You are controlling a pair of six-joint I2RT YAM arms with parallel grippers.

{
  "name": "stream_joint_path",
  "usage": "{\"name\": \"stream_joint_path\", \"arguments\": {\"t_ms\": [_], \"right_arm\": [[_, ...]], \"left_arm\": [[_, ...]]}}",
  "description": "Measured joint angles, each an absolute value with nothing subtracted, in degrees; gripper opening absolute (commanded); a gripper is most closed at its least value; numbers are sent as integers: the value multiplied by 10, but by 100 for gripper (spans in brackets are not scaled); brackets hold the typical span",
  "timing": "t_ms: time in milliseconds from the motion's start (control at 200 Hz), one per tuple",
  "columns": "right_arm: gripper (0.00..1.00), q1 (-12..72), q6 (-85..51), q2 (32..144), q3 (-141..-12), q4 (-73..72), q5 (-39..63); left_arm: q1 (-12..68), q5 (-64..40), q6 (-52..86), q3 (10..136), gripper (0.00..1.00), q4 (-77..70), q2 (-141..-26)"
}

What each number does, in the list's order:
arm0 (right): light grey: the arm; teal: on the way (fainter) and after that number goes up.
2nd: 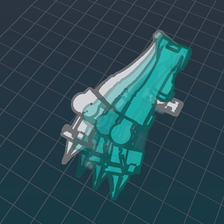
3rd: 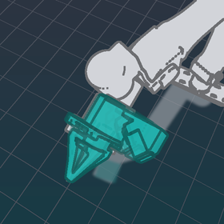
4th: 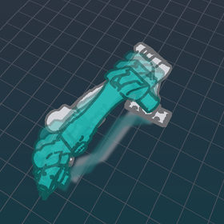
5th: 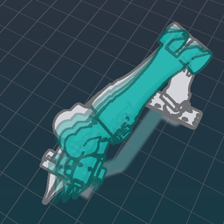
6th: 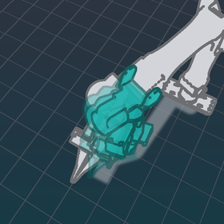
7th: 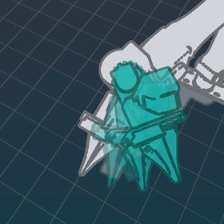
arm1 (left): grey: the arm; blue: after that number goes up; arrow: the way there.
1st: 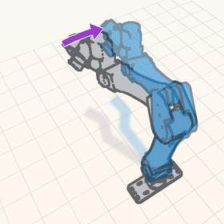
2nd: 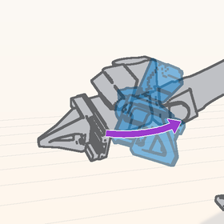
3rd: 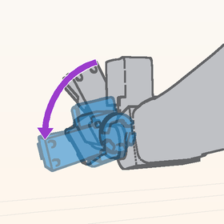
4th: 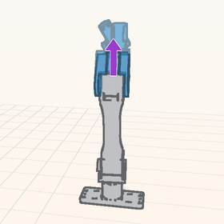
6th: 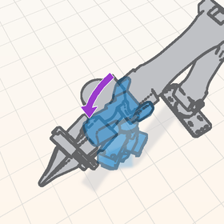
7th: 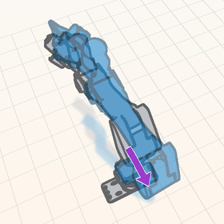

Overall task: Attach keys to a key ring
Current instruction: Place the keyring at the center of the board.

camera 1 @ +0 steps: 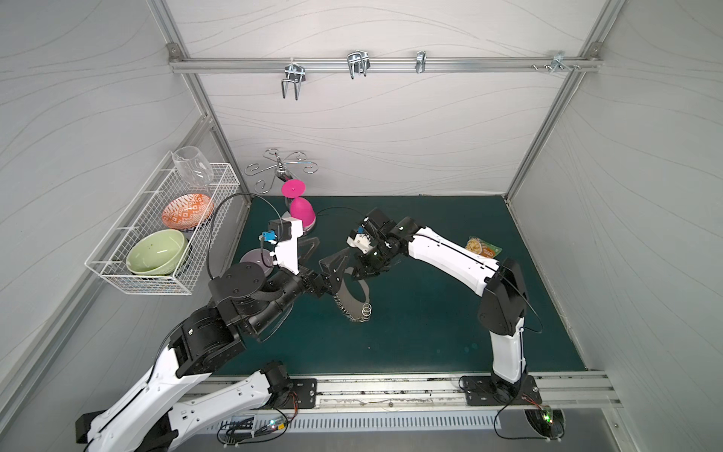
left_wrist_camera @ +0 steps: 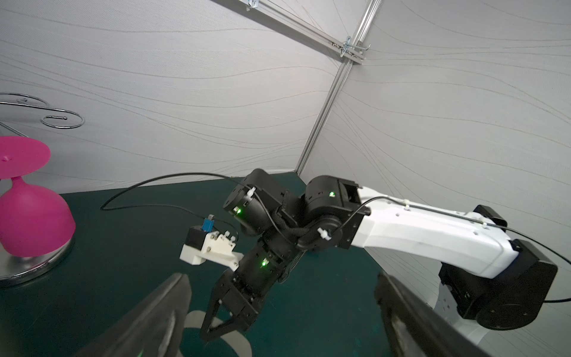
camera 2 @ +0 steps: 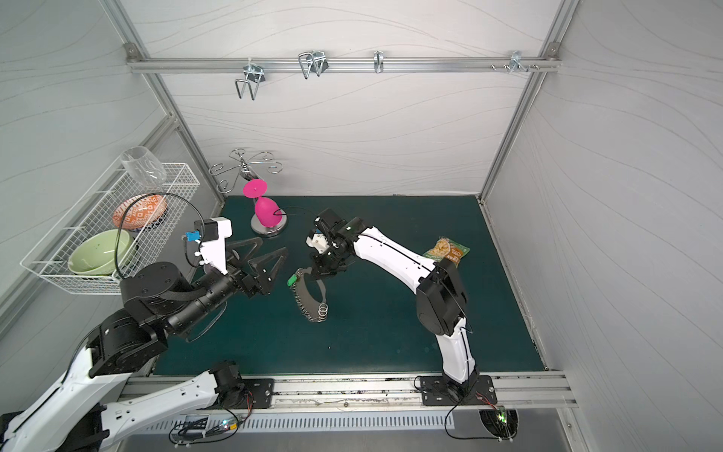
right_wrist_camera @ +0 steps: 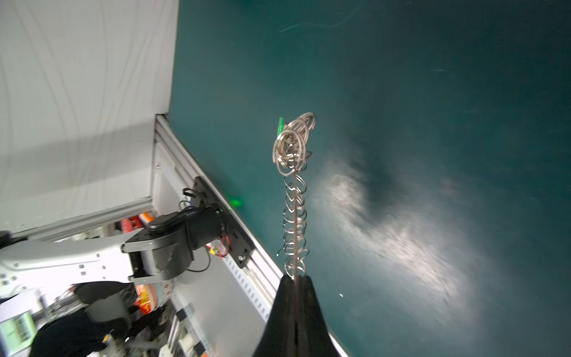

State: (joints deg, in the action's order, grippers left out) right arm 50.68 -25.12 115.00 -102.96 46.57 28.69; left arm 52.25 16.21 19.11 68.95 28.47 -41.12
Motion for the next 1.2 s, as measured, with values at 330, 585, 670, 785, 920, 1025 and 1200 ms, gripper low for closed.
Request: {"name": "stream_joint_path", "arguments": {"t_ms": [330,585,670,785,920,1025,1200], "right_arm": [[0,472,-256,1218,-945,363,385],[0,447,-237,1218,-933,343,390],[0,436,-229,1218,-919,341,391],[0,416,-214,1218,-904,340,402],[0,388,-196,1218,-885,335,416],[2,365,-186,1216,-862,326,431],[65,331,-175,1213,-828,322,403]], "left_arm": [[522,166,194,687,98,284,-412],[522,166,193,685,99,275,-428],[522,165,193,685,99,269,-434],[522,163,193,684,99,262,-439],[522,160,193,680,99,255,-440],[522,159,194,675,99,253,-439],[522,156,199,664,99,249,-440]]}}
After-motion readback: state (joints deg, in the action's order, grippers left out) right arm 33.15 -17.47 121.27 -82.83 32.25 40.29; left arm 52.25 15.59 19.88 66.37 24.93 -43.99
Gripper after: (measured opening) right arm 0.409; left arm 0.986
